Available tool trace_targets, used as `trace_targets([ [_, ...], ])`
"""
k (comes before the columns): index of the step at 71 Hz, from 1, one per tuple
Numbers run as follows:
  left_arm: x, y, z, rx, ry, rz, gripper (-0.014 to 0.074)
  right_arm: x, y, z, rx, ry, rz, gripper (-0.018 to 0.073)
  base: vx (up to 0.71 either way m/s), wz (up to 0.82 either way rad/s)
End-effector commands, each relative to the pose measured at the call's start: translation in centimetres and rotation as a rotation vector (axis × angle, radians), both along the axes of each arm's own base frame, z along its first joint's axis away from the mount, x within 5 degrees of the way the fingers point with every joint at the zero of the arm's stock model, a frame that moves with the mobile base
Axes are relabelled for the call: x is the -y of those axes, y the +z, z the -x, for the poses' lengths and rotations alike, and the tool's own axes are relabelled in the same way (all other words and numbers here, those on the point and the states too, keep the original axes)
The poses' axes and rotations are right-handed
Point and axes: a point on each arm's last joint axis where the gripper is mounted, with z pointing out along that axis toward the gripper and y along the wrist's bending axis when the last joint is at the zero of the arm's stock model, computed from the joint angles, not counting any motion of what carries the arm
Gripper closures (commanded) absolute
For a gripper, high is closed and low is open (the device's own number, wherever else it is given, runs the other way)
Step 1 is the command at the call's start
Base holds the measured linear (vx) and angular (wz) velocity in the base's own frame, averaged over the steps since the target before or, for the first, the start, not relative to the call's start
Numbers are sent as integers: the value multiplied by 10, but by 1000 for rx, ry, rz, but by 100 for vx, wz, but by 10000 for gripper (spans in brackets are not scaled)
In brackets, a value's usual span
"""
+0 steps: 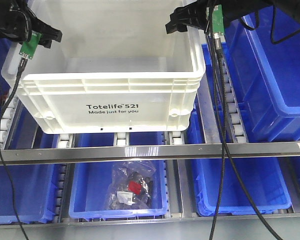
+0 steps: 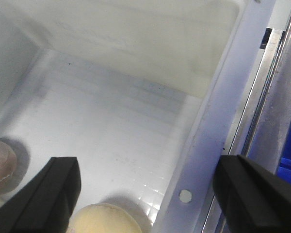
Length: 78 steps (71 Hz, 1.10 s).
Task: Place moving items into box and shelve
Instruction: 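Lower the crate onto the roller track with both grippers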
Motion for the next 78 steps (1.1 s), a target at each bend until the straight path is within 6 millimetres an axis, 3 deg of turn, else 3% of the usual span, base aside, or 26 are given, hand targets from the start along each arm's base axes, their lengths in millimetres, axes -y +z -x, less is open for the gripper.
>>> trace_targets([
  [1, 5, 43, 10, 161, -36, 20, 83, -4, 57, 15, 187, -9, -106, -29, 0, 0],
  [8, 8, 42, 10, 154, -38, 67, 117, -4, 57, 15, 187, -9, -106, -29, 0, 0],
  [30, 1, 43, 9, 162, -66, -73, 134, -4, 57, 15, 186, -9, -104, -29, 0, 0],
  [63, -3, 46, 8, 216, 137, 62, 134, -4, 56, 15, 186, -8, -104, -29, 0, 0],
  [78, -10, 49, 6, 250, 135, -40, 134, -3, 56, 15, 185, -7, -98, -29, 0, 0],
])
